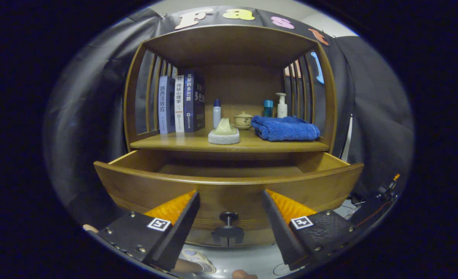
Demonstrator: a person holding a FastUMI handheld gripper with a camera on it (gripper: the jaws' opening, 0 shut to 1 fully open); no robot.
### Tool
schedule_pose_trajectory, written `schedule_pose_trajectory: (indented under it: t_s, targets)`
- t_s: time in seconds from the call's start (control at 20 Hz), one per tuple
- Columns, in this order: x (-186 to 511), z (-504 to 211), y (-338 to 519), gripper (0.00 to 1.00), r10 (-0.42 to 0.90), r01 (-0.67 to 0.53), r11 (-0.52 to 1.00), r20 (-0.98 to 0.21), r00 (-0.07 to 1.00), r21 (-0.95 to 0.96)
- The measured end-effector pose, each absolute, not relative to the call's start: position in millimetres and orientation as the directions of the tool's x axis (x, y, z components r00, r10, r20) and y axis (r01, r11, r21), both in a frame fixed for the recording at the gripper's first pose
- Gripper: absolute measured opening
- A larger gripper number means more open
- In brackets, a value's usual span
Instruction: Pull open the drawer, take out the items inside it, and place them on the countertop above the cabinet.
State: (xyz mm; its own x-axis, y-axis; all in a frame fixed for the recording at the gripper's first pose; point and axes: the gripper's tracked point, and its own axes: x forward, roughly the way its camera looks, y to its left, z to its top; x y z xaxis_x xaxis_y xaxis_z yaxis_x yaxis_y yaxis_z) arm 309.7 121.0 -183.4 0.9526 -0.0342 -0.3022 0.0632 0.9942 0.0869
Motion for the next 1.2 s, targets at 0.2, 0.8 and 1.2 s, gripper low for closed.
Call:
schedule_pose_trajectory:
  t_s: [0.2, 0.8, 1.2]
  targets:
    - [331, -185, 121, 0.97, -0.040, 0.070, 0.993, -0.304, 0.952, 0.090]
    - [371, -189, 123, 0.97, -0.044, 0.069, 0.995, -0.299, 0.953, 0.073]
    - [386, -191, 124, 0.97, -0.047, 0.070, 0.995, -0.295, 0.954, 0.065]
